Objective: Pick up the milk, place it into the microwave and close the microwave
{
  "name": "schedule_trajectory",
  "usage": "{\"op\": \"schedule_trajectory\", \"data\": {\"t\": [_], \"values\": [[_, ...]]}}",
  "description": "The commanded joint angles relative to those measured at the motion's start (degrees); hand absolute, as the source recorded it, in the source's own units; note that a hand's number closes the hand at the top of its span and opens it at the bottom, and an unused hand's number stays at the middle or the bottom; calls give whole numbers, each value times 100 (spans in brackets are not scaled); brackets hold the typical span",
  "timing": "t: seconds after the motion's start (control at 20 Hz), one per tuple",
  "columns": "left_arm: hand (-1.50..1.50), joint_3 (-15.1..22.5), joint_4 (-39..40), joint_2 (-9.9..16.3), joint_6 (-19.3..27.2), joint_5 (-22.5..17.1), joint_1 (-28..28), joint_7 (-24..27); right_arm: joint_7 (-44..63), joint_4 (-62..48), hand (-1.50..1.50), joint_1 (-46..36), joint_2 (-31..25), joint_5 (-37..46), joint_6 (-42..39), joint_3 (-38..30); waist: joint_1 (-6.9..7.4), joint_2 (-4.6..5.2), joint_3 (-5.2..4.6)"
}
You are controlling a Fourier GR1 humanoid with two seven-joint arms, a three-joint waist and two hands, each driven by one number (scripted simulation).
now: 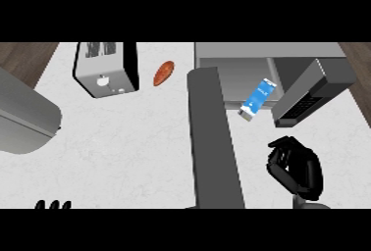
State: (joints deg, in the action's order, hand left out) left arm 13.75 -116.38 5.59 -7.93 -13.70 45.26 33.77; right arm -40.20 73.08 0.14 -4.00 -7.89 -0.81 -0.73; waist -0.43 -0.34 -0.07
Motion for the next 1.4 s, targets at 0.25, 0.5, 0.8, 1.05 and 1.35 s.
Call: {"op": "schedule_trajectory", "data": {"t": [0.25,0.5,0.8,1.05,1.35], "values": [[-150,-45,-302,41,139,-94,-27,-247,477,685,150,-17,392,507,1256,792,74,32,8],[-150,-461,302,173,-202,-347,-150,180,1186,24,150,-1180,361,635,1267,362,107,34,6],[-150,-383,-8,155,-174,-324,71,27,1080,-1181,150,-2068,399,765,1973,412,135,40,9],[-150,-455,343,177,-260,-239,-60,184,533,-2937,150,-3051,400,506,2253,72,192,63,12],[-150,-355,-33,227,-306,-325,74,0,-103,-4624,150,-3997,277,316,2210,-619,330,122,21]]}}
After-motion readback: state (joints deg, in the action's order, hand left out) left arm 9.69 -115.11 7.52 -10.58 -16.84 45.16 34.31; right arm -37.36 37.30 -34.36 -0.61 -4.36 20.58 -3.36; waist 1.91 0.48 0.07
